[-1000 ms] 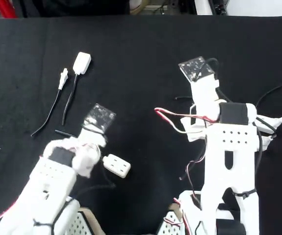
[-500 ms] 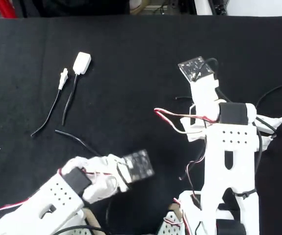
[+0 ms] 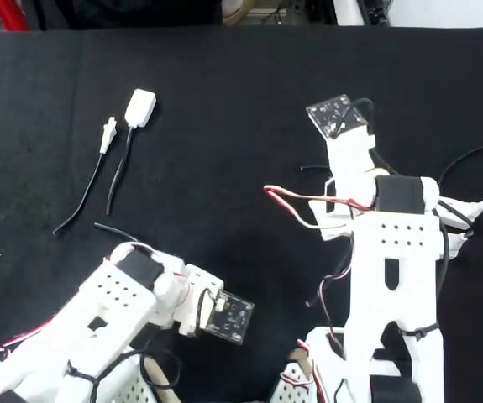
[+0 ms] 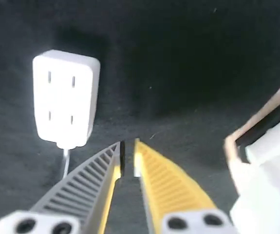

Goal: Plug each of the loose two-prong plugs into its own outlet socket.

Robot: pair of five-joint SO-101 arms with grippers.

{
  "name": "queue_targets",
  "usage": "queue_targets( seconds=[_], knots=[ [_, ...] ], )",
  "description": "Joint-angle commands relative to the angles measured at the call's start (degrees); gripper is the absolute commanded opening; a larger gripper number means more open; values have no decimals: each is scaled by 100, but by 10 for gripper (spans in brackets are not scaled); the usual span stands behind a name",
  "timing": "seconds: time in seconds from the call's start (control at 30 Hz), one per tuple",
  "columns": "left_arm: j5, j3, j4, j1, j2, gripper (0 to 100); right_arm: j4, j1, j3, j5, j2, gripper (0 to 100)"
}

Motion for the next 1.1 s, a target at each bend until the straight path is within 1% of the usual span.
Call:
queue_targets(
  seconds=[0.0, 0.07, 0.17, 0.23, 0.3, 0.43, 0.53, 0.67, 0.8, 0.93, 1.0, 1.07],
  knots=[
    [-193, -611, -35, -57, 26, 101, -167, -62, -295, -9, 13, 11],
    [-237, -866, -35, -92, 26, 117, -176, -62, -295, 0, 13, 11],
    [-466, -1103, -35, -110, 26, 198, -237, -62, -295, 158, -4, 11],
    [-510, -1191, -97, -66, 88, 201, -316, -62, -295, 193, -13, 11],
    [-747, -1059, -246, 13, 105, 205, -396, -62, -295, 193, 4, 11],
    [-923, -576, -1046, 92, 281, 207, -510, -70, -295, 193, 13, 11],
    [-1160, -462, -1327, 171, 598, 207, -510, -70, -295, 193, -4, 11],
    [-1143, -470, -1600, 497, 1319, 207, -492, -70, -295, 193, -22, 11],
    [-1055, -708, -1960, 479, 2119, 205, -501, -105, -295, 193, -22, 11],
    [-818, -1086, -1943, 391, 2488, 202, -466, -325, -286, 193, -22, 11],
    [-818, -1235, -1899, 198, 2356, 202, -466, -352, -286, 193, -22, 11],
    [-853, -1332, -1626, 92, 2057, 202, -466, -334, -286, 193, -22, 11]
  ],
)
